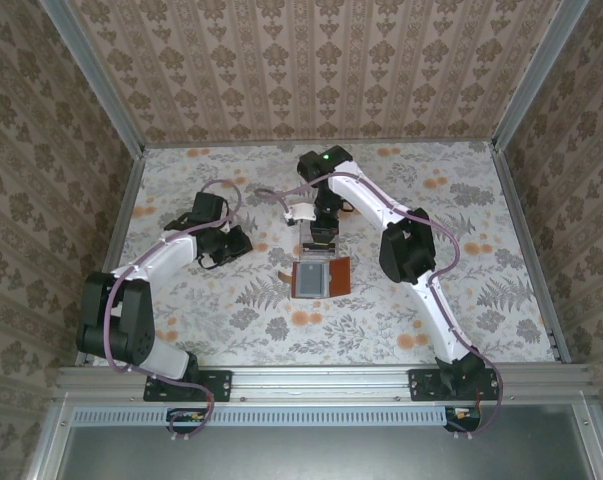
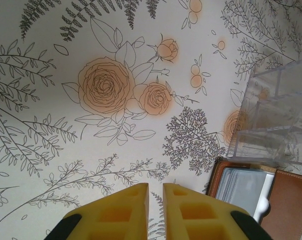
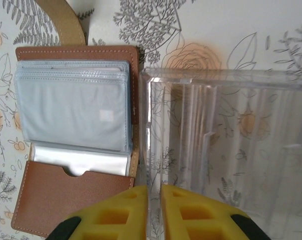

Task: Take the credit cards out of the card holder

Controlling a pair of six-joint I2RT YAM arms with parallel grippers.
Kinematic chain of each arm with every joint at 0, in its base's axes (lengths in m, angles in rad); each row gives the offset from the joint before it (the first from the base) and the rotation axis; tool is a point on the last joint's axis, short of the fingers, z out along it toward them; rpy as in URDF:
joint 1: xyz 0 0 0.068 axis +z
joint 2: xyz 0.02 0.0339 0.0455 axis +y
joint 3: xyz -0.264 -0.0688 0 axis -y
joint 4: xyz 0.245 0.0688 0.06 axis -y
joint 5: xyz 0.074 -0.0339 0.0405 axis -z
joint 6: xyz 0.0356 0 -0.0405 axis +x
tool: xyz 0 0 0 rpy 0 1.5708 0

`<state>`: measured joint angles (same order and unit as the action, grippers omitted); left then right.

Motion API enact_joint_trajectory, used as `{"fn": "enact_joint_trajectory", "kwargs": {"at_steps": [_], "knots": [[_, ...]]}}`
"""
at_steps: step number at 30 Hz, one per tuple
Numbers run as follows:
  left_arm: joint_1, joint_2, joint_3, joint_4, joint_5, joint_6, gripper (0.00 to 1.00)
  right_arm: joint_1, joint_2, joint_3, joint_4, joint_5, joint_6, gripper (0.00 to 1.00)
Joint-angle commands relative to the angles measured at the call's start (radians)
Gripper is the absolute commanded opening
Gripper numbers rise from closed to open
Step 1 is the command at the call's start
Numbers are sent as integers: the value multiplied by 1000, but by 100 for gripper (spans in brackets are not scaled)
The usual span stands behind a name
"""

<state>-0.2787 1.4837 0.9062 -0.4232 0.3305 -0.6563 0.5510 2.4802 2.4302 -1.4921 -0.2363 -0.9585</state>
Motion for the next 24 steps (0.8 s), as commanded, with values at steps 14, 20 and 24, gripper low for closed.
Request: {"fn": "enact_joint_trajectory", "kwargs": {"at_steps": [14, 20, 24], "knots": [[0, -53, 8, -12, 34, 21, 17, 9, -78, 10, 72, 64, 92, 16], [-44, -24, 49, -12, 39, 21, 17, 10, -186, -149, 232, 75, 274, 16], [-86, -4, 83, -11, 37, 19, 17, 13, -320, -352, 415, 77, 430, 17]]}}
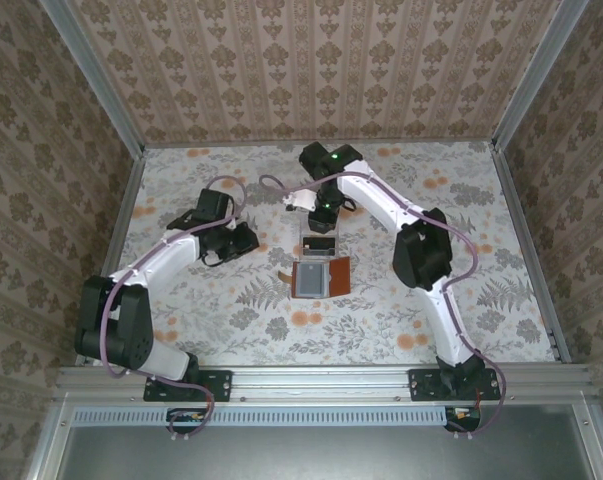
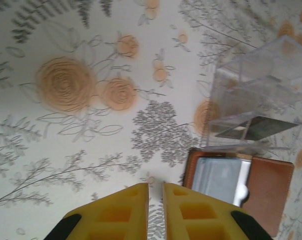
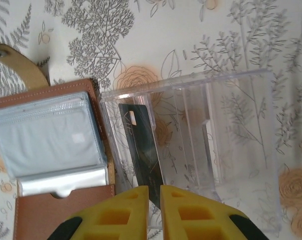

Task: Take the credit cards out of the card holder

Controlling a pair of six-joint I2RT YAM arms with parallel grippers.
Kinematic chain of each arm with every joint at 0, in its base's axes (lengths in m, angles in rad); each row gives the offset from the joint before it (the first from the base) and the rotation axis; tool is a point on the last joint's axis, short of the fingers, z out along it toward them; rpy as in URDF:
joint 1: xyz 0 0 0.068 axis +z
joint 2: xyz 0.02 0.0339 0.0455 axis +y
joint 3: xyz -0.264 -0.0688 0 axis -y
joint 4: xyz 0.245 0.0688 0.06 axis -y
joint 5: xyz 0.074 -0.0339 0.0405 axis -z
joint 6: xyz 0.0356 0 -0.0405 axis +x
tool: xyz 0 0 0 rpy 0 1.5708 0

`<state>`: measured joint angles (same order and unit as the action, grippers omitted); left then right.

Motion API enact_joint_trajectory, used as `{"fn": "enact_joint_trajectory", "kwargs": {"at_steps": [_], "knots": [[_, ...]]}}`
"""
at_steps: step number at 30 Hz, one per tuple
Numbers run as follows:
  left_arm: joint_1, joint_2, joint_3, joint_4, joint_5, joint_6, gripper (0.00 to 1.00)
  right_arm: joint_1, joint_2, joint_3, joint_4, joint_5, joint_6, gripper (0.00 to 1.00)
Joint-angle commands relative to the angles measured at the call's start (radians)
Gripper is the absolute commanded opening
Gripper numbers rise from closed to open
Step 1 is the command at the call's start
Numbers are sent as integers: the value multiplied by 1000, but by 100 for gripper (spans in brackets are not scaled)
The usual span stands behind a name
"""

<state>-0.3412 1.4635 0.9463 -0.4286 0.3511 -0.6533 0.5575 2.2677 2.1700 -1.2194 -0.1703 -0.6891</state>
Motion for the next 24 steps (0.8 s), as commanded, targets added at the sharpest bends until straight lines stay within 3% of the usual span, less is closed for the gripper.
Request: {"fn": "enact_joint_trajectory", "kwargs": {"at_steps": [1, 12, 18, 24], "knots": [[-33, 20, 49, -4, 15, 16, 17, 7, -140, -141, 182, 8, 193, 17], [-164, 82, 130, -8, 2, 0, 16, 28, -470, -623, 550, 13, 700, 14], [-231, 105, 153, -3, 0, -4, 16, 35, -574, -783, 617, -18, 972, 13], [-279, 169, 151, 23, 12, -23, 12, 38, -583, -880, 642, -70, 1154, 10]]}}
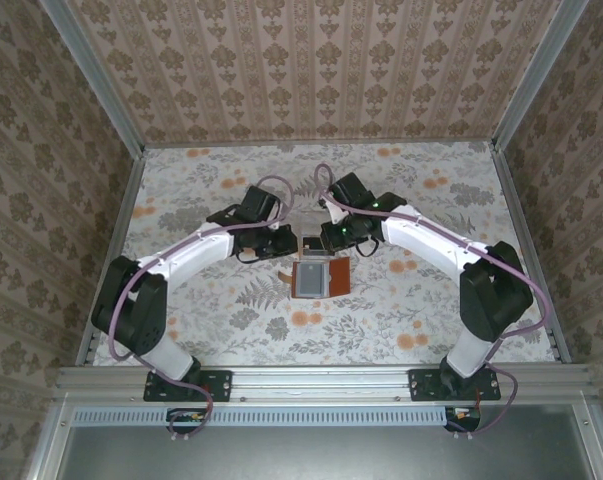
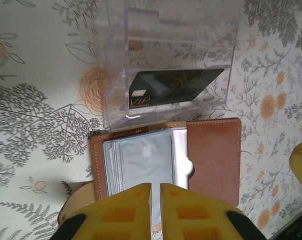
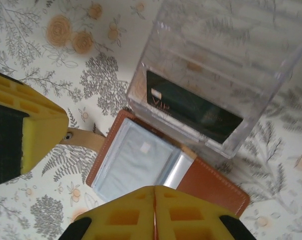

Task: Take the credit cards out of the card holder

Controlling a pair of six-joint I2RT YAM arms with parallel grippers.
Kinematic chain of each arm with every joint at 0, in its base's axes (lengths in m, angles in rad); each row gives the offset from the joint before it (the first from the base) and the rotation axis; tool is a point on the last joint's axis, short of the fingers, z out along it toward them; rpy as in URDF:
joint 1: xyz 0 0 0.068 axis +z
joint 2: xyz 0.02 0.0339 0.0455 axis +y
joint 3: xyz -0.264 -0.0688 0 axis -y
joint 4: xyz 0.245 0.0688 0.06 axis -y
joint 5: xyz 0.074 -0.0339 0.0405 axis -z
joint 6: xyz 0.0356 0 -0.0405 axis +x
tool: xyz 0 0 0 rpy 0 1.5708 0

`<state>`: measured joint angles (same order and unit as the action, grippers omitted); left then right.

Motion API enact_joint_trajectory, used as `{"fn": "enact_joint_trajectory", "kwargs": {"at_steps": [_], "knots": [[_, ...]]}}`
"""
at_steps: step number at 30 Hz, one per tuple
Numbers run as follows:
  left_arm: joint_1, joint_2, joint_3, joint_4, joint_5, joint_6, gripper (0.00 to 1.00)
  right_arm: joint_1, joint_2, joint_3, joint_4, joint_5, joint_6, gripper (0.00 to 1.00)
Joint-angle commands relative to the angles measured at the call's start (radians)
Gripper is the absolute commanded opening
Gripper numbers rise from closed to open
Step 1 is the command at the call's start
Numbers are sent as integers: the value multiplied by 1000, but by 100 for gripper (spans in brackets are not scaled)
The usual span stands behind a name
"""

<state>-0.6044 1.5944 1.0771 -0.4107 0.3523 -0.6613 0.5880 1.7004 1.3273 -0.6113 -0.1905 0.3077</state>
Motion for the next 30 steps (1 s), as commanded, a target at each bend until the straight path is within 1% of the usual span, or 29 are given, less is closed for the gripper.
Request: {"fn": "enact_joint_trajectory", "kwargs": {"at_steps": [1, 6, 9, 19, 30], "knots": [[-20, 46, 20, -2, 10, -16, 12, 7, -8, -45, 37, -67, 173, 10], [-29, 81, -12, -26, -8, -17, 9, 9, 32, -97, 91, -143, 251, 14], [-26, 99, -29, -27, -25, -9, 8, 12, 51, -109, 123, -178, 261, 17], [-12, 168, -41, -43, -39, 23, 6, 25, 101, -80, 107, -175, 268, 17], [-11, 164, -100, 2, -4, 0, 4, 52, 173, -41, 97, -176, 293, 19]]}}
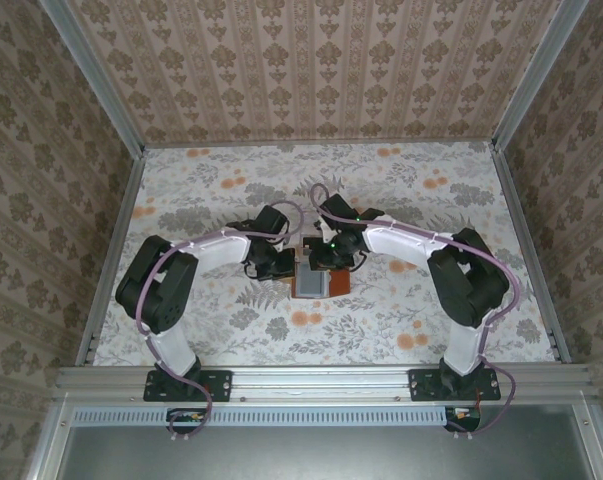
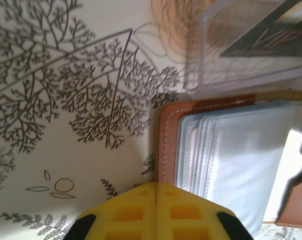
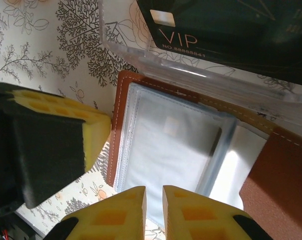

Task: Take the credit cards out of the card holder

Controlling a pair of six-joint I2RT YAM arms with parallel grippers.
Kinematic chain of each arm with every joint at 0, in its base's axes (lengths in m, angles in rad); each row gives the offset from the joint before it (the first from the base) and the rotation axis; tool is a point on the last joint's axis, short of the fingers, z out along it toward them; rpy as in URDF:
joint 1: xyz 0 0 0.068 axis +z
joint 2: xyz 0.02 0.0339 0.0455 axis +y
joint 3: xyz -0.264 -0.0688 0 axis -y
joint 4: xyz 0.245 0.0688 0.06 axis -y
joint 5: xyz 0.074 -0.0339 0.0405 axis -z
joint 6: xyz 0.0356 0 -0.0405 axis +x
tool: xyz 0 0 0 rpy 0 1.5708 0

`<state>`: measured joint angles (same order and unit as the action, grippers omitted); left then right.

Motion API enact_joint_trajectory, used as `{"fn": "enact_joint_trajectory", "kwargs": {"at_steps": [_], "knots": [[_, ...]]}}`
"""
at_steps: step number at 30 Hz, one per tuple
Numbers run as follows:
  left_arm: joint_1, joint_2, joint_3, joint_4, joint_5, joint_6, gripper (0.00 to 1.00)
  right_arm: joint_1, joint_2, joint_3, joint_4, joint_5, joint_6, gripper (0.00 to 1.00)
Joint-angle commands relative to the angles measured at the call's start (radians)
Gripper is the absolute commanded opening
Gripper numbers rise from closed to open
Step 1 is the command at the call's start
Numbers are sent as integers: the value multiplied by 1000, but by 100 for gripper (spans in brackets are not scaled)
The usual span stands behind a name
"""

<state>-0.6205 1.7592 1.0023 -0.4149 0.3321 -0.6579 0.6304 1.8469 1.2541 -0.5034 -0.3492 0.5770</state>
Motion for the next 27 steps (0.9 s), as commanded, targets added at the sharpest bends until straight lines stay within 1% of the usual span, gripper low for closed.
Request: {"fn": "enact_joint_trajectory", "kwargs": {"at_steps": [1, 12, 16, 19, 23, 27], "knots": [[5, -2, -31, 12, 20, -7, 4, 12, 35, 36, -8, -20, 27, 19], [14, -12, -71, 50, 41, -23, 2, 35, 135, 88, 35, -69, 83, 19], [24, -12, -75, 50, 48, -20, 2, 37, 159, 95, 30, -67, 93, 19], [29, -15, -76, 47, 51, -17, 2, 38, 165, 94, 24, -61, 95, 22], [37, -17, -75, 46, 56, -14, 2, 38, 161, 109, -27, -13, 88, 27], [44, -20, -70, 43, 60, -8, 2, 39, 153, 133, -133, 67, 62, 33]]}}
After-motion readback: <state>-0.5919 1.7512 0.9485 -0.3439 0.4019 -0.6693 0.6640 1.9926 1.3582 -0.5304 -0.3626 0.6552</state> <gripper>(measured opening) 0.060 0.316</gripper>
